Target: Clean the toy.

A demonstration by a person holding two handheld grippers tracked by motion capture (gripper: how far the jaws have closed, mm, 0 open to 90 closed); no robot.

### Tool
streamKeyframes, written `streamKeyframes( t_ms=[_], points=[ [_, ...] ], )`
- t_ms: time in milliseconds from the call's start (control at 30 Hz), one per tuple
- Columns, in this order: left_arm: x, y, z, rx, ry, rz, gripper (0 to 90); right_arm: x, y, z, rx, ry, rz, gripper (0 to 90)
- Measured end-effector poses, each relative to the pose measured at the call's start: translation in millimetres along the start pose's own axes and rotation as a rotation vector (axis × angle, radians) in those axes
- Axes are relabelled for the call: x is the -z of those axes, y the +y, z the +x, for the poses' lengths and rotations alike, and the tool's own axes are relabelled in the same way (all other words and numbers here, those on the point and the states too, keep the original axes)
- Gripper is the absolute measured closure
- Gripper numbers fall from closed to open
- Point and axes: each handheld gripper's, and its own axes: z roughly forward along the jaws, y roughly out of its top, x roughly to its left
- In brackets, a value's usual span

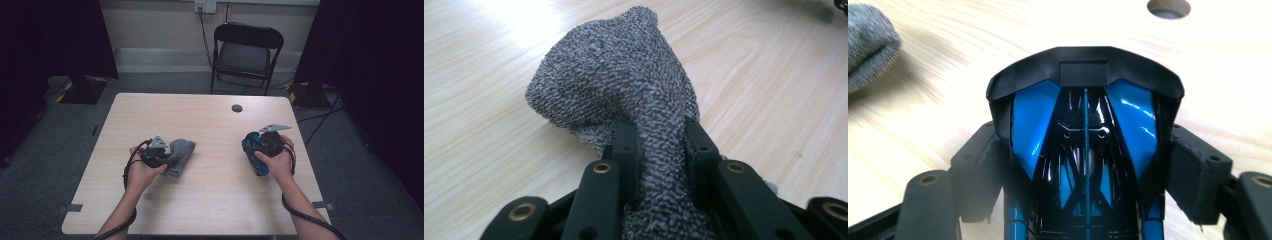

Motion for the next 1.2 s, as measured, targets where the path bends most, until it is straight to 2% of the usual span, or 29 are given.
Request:
streamKeyframes(
  t_ms=[33, 67, 267, 333, 367, 667, 733, 867, 900, 1100, 1200],
  points=[
    [0.8, 0.1, 2.5, -0.013, 0.01, 0.008, 72.9, -0.5, -1.2, -1.0, -0.002, -0.003, 0.004, 25.4],
    [1.1, -0.3, 3.7, 0.0, 0.012, 0.007, 72.8, -1.2, -2.0, -2.3, -0.001, -0.004, 0.007, 25.4],
    [2.8, -2.9, 11.9, -0.008, 0.035, 0.014, 72.5, -4.6, -5.1, -7.3, -0.005, -0.009, 0.022, 25.4],
    [2.2, -4.2, 12.9, 0.006, 0.034, 0.016, 72.5, -5.0, -4.4, -7.8, -0.001, -0.011, 0.025, 25.4],
    [2.4, -4.7, 14.2, -0.004, 0.042, 0.023, 72.5, -5.5, -4.1, -8.3, 0.002, -0.012, 0.027, 25.4],
    [-1.5, -8.6, 21.3, -0.01, 0.07, 0.031, 71.6, -11.8, -4.8, -12.7, -0.009, -0.022, 0.05, 25.3],
    [-3.1, -8.9, 22.3, 0.004, 0.066, 0.028, 71.6, -13.7, -4.9, -14.2, -0.014, -0.023, 0.053, 25.4],
    [-5.2, -8.3, 25.6, 0.001, 0.079, 0.02, 70.9, -18.7, -5.4, -16.9, -0.021, -0.029, 0.065, 25.3],
    [-5.8, -8.0, 27.1, -0.01, 0.086, 0.025, 70.7, -20.2, -5.6, -17.7, -0.02, -0.029, 0.069, 25.3],
    [-10.6, -6.2, 33.3, -0.011, 0.105, 0.02, 69.3, -28.9, -6.6, -20.4, -0.024, -0.034, 0.082, 25.3],
    [-13.8, -6.8, 35.1, -0.034, 0.114, 0.026, 67.4, -33.1, -6.6, -22.3, -0.03, -0.037, 0.088, 25.3]
  ],
)
